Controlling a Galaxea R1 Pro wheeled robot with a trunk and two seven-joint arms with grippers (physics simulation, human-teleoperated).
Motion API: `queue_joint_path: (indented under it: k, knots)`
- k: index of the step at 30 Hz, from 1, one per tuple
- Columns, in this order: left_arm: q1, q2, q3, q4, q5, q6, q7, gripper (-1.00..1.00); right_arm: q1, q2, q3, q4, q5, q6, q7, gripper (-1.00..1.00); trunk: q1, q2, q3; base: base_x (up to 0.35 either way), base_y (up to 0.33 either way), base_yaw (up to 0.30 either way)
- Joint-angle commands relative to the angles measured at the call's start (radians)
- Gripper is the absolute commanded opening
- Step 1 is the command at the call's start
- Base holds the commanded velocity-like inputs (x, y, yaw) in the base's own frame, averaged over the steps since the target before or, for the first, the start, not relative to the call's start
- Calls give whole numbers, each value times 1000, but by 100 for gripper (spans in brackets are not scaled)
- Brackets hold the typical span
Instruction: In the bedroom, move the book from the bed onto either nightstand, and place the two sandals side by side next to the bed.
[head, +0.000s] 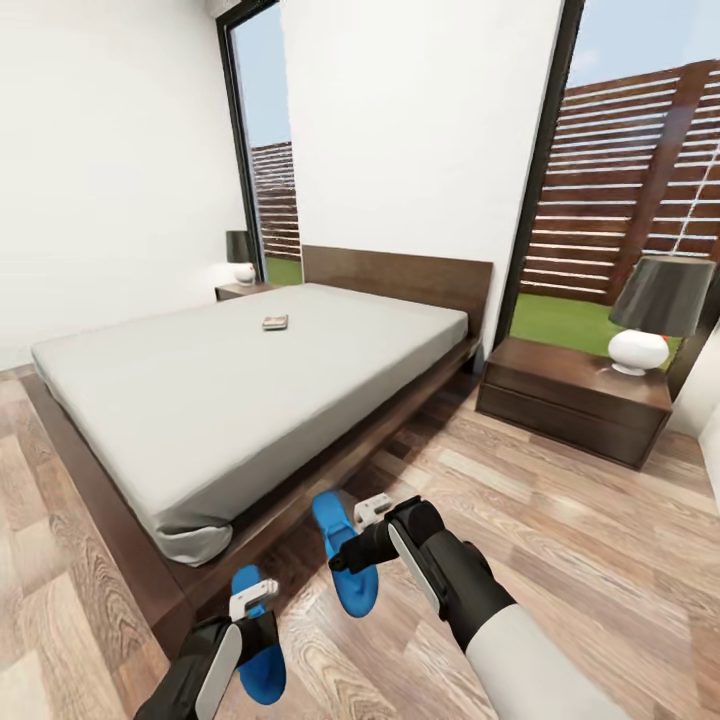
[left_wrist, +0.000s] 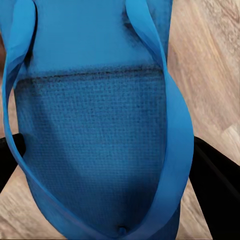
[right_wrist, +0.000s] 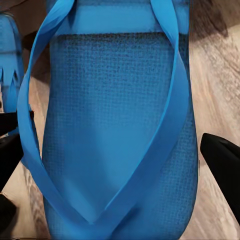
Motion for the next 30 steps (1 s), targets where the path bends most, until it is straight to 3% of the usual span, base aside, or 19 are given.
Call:
queue_joint_path:
  k: [1,2,3,6,8,12,13,16,22,30]
  knots:
    - [-1,-1,2,2,9,-2,7,-100,0,0,0,0,-5,5,-1,-100,0,0,-1,-39,-70,282]
    - [-1,-2,2,4,9,-10,7,-100,0,0,1,1,-5,6,-1,-100,0,0,-1,-25,-45,282]
    - [-1,-3,3,7,35,-24,6,-100,1,0,37,2,-5,6,0,-100,0,0,-1,-8,-15,282]
    - [-1,-1,2,8,94,-29,8,-100,3,0,71,2,-6,5,0,-100,0,0,-1,-4,-8,282]
    - [-1,-1,2,9,112,-30,9,-100,3,0,80,2,-6,5,0,-100,0,0,-1,-1,-2,282]
    - [-1,-1,2,9,116,-30,9,-100,4,0,81,-2,-7,5,9,-100,0,0,-1,0,0,281]
    - [-1,-1,2,10,117,-31,9,-100,7,0,75,-12,-5,5,82,-100,0,0,-1,0,0,254]
    - [0,-2,1,11,119,-30,9,-100,10,0,70,-13,-3,5,110,-100,0,0,-1,2,-41,250]
    - [1,-2,1,13,122,-30,9,-100,13,0,73,-7,4,0,113,-100,0,0,-1,103,-224,196]
    - [1,-6,0,18,124,-31,9,-100,26,0,69,3,6,-6,109,-100,0,0,-1,194,-280,26]
